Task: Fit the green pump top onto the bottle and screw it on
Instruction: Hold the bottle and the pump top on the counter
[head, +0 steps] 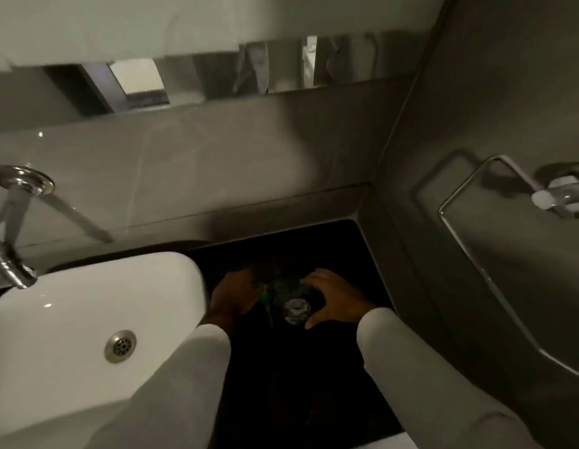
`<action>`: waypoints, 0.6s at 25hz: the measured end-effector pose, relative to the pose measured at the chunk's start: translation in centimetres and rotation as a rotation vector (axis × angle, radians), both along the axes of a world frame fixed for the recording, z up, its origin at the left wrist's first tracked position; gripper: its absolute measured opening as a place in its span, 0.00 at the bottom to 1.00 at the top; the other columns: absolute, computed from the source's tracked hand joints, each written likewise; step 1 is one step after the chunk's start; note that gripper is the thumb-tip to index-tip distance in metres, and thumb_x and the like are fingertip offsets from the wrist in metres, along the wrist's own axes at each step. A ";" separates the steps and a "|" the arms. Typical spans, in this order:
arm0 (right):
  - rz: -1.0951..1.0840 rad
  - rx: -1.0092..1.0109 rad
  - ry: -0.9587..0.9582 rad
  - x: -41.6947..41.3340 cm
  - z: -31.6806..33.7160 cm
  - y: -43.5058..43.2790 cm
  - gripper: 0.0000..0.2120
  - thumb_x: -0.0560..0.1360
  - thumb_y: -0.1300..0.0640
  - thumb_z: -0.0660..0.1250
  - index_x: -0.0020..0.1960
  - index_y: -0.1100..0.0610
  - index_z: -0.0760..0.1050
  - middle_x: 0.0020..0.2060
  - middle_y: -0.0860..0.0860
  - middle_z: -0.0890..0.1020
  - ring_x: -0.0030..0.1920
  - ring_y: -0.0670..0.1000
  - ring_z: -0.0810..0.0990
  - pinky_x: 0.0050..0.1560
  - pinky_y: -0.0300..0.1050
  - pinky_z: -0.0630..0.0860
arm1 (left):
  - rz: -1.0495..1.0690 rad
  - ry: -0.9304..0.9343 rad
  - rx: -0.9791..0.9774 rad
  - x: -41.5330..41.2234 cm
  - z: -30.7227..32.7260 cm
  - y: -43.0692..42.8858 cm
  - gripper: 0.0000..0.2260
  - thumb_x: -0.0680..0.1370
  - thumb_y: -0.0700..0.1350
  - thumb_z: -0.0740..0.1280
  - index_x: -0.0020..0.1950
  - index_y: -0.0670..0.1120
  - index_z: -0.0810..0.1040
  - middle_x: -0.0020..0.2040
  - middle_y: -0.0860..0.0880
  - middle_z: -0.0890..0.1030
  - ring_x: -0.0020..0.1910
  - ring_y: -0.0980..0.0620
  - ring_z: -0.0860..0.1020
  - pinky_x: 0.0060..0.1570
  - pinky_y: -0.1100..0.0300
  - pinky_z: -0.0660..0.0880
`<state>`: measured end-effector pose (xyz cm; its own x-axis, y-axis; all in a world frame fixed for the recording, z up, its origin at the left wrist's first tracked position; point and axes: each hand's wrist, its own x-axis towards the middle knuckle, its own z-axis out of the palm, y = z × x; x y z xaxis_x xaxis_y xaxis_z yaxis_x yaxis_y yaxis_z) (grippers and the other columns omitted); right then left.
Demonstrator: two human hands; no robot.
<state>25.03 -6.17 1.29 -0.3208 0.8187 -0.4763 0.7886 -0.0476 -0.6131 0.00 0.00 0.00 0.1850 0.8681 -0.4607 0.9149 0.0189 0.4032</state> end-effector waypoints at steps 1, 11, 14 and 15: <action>-0.030 -0.033 0.067 -0.5 -0.9 -0.1 0.48 0.62 0.44 0.82 0.78 0.50 0.66 0.79 0.51 0.63 0.82 0.54 0.54 0.81 0.55 0.57 | 0.054 0.037 -0.058 0.3 -1.3 -0.1 0.20 0.77 0.56 0.68 0.63 0.46 0.80 0.62 0.40 0.82 0.59 0.38 0.80 0.57 0.48 0.78; -0.307 0.020 0.217 -2.7 -3.5 -0.6 0.30 0.67 0.51 0.81 0.66 0.57 0.79 0.71 0.54 0.75 0.72 0.55 0.72 0.72 0.41 0.66 | 0.306 0.086 -0.134 1.6 -3.7 0.8 0.20 0.76 0.55 0.73 0.61 0.42 0.83 0.60 0.38 0.83 0.59 0.36 0.81 0.57 0.46 0.80; -0.313 -0.005 0.231 -2.7 -3.4 0.6 0.28 0.65 0.53 0.82 0.63 0.60 0.81 0.70 0.55 0.74 0.71 0.56 0.73 0.69 0.42 0.66 | 0.418 -0.089 0.092 1.0 0.4 2.2 0.12 0.73 0.57 0.74 0.45 0.49 0.85 0.42 0.48 0.86 0.50 0.44 0.84 0.49 0.55 0.80; -0.318 -0.025 0.233 -2.7 -3.2 0.9 0.29 0.65 0.53 0.83 0.63 0.61 0.82 0.71 0.55 0.73 0.72 0.56 0.72 0.71 0.44 0.67 | 0.454 -0.176 0.213 1.1 2.2 2.5 0.12 0.72 0.59 0.75 0.41 0.50 0.83 0.36 0.55 0.84 0.45 0.49 0.85 0.44 0.60 0.78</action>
<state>22.34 -5.30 -1.94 -0.1545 0.8838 -0.4416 0.5721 -0.2843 -0.7693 1.06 2.54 2.22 -0.1725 0.9498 -0.2611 0.7518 0.2982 0.5880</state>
